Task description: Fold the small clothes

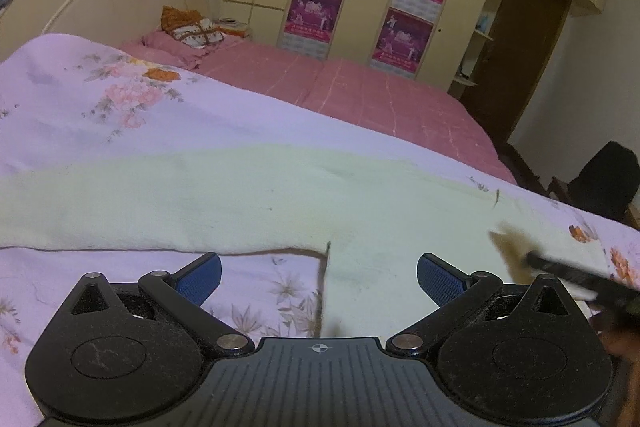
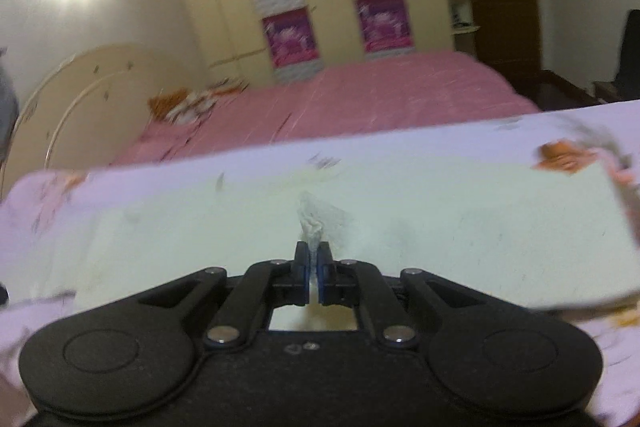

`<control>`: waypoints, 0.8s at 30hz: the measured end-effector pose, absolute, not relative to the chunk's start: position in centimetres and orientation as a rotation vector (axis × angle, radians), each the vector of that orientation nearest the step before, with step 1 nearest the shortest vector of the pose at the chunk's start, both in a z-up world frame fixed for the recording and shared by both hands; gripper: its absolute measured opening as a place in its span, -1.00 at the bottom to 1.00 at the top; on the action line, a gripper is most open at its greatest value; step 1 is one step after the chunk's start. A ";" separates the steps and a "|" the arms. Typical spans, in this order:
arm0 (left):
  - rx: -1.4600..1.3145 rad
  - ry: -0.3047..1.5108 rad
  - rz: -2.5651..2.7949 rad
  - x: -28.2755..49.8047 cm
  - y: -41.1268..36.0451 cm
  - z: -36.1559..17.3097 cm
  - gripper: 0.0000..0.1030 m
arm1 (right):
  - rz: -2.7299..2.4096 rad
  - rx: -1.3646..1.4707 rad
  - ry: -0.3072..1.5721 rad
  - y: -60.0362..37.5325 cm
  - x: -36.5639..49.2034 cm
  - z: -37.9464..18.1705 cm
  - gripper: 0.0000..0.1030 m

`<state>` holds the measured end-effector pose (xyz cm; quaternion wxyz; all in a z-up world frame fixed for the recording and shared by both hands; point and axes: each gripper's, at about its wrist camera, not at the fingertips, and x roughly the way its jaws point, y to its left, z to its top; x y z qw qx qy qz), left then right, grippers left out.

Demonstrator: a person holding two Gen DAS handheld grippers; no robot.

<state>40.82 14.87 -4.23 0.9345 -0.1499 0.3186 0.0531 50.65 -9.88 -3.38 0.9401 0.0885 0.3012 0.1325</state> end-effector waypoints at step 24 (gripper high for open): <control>-0.566 0.864 -0.341 58.9 -0.3 -12.9 -0.93 | 0.037 0.276 0.613 -18.8 42.6 -4.6 -0.56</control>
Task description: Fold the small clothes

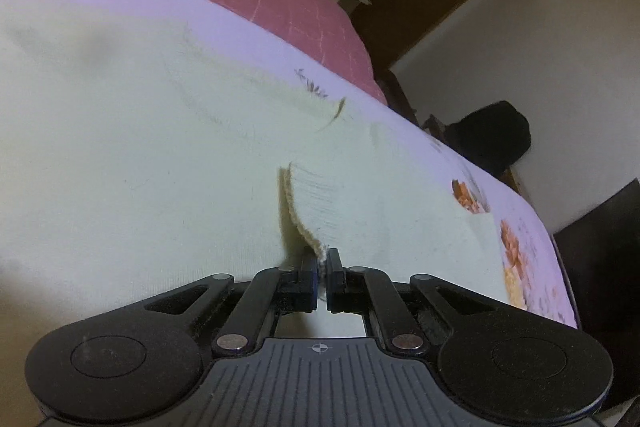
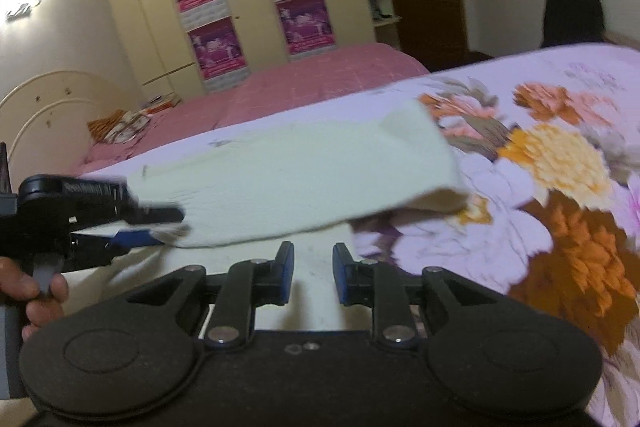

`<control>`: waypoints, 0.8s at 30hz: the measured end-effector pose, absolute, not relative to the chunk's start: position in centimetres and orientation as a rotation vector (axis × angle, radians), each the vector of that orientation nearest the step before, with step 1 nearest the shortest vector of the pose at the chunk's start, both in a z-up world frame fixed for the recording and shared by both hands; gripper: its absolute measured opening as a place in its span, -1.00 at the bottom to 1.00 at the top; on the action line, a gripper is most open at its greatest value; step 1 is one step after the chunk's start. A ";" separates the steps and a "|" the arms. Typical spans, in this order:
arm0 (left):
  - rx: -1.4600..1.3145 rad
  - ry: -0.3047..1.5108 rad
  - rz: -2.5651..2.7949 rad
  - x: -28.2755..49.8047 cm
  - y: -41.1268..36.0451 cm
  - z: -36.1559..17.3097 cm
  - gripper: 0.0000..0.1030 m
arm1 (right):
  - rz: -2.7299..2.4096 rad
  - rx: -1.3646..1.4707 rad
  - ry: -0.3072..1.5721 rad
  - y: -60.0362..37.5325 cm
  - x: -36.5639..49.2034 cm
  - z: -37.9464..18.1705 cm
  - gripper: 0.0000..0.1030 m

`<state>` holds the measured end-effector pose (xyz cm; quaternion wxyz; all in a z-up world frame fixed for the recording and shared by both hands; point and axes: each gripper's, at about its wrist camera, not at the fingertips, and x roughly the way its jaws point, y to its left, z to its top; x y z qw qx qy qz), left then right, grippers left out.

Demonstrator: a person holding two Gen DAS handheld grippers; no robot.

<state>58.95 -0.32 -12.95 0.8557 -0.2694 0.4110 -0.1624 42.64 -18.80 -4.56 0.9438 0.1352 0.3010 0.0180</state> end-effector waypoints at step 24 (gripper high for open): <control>-0.498 0.708 -0.171 55.6 12.4 -9.6 -0.93 | 0.006 0.197 0.652 -19.2 48.1 -6.2 -0.34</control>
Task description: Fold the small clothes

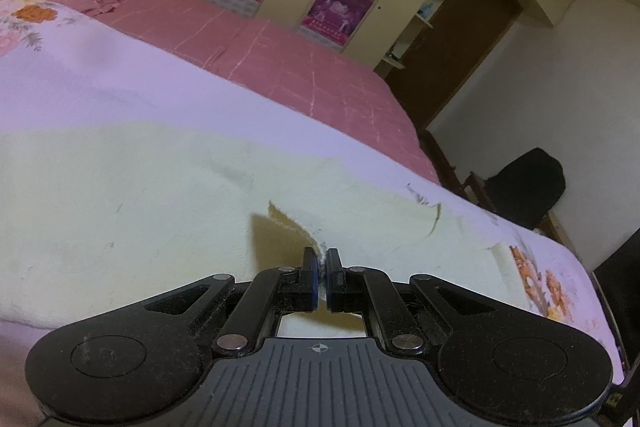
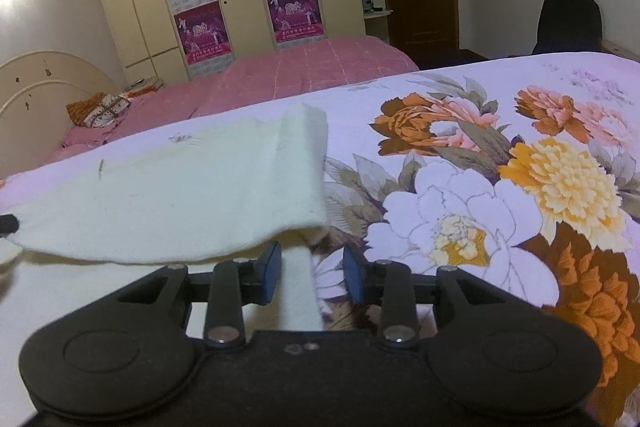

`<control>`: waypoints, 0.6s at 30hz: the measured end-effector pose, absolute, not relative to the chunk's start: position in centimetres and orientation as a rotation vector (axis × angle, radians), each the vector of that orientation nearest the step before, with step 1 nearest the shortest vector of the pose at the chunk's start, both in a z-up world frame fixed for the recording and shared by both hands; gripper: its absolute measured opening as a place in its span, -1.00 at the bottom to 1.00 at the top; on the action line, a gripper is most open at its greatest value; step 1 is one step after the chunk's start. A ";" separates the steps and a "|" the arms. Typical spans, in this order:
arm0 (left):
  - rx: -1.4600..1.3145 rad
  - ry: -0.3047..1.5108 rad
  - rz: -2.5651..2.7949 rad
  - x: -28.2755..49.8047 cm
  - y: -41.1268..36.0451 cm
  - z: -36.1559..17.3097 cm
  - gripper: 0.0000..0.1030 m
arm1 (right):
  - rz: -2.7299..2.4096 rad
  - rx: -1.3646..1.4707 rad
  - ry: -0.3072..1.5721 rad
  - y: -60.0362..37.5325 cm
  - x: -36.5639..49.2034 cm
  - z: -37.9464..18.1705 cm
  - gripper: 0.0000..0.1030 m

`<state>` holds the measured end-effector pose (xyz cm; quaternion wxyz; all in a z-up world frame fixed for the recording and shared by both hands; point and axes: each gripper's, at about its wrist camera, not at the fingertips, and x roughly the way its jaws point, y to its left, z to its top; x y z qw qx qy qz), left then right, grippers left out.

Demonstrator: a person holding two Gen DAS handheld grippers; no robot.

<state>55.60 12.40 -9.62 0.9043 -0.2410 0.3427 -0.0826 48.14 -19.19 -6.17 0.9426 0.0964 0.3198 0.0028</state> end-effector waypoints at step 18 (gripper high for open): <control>-0.424 0.664 -0.078 54.2 14.3 -10.4 -0.93 | 0.030 0.125 0.618 -19.0 49.2 -6.0 -0.90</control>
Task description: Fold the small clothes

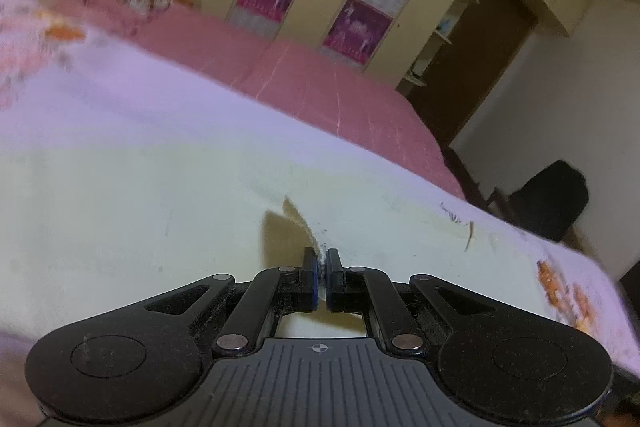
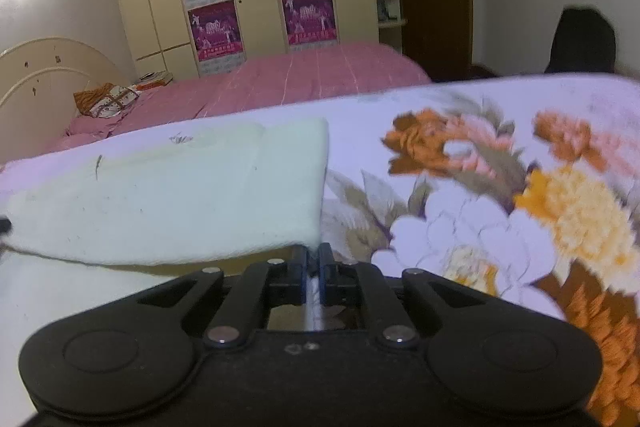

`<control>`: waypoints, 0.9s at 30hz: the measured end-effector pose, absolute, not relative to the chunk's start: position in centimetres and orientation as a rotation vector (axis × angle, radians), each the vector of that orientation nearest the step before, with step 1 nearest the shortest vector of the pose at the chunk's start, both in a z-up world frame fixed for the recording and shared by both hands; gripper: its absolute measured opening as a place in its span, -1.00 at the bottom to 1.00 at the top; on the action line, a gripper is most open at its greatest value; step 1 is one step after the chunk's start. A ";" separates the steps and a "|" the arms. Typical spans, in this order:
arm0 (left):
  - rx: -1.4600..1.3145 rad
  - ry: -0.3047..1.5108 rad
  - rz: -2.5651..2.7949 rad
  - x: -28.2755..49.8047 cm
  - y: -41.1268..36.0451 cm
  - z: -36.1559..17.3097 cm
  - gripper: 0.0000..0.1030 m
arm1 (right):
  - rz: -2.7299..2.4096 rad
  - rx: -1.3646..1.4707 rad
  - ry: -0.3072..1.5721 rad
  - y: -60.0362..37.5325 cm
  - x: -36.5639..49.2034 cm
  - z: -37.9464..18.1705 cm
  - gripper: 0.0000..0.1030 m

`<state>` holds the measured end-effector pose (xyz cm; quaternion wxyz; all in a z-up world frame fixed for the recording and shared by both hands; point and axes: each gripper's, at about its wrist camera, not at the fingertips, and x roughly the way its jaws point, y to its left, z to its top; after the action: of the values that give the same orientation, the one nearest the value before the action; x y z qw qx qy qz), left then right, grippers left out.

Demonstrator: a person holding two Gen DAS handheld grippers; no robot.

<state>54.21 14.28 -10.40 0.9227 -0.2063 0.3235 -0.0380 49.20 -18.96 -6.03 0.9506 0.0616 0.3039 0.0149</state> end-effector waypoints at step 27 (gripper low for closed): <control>-0.402 0.706 -0.061 54.4 14.6 -12.3 -0.93 | 0.078 0.106 0.669 -19.3 54.6 -7.0 -0.62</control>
<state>54.41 14.63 -12.34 0.9181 -0.1957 0.3434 -0.0298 54.59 -19.31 -7.01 0.9425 0.0521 0.3279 0.0382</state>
